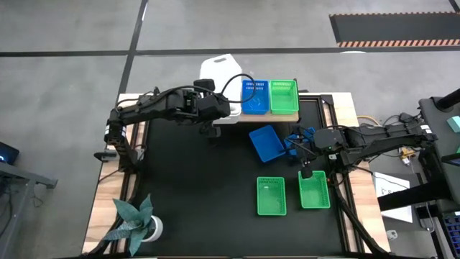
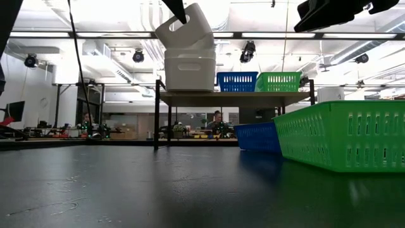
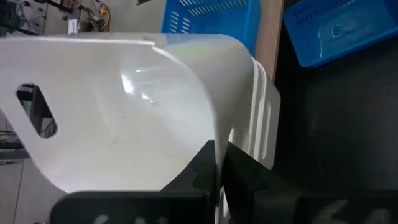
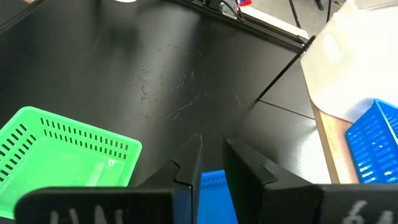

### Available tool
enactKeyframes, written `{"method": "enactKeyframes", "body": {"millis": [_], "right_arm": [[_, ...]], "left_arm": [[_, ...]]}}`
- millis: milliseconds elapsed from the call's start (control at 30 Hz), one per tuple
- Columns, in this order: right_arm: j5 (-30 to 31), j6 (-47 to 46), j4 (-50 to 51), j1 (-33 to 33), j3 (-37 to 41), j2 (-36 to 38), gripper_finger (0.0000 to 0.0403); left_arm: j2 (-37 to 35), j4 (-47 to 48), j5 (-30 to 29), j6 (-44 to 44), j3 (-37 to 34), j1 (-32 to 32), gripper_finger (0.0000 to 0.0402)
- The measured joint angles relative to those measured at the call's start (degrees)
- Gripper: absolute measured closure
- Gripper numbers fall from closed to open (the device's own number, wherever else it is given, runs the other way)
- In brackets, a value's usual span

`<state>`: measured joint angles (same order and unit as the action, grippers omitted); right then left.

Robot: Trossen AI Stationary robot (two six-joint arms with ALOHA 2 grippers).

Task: Stack baskets on shelf by color
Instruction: Stack the white bin on top of the white bin on the shelf

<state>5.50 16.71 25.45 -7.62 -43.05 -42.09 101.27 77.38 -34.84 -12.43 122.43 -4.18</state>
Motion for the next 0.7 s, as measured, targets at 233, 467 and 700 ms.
{"method": "enactKeyframes", "body": {"millis": [233, 467, 700], "right_arm": [[0.00, -0.09, -0.02, 0.00, 0.00, 0.00, 0.0346], [0.00, -0.10, -0.02, 0.00, 0.00, 0.00, 0.0346], [0.02, -0.10, 0.01, 0.00, 0.00, 0.00, 0.0346]], "left_arm": [[0.00, -0.26, 0.50, 0.00, 0.00, -0.73, 0.0402], [0.00, -0.39, 3.05, 0.00, -0.02, -1.64, 0.0402], [0.00, -0.42, 3.33, 0.00, -0.07, -2.36, 0.0402]]}}
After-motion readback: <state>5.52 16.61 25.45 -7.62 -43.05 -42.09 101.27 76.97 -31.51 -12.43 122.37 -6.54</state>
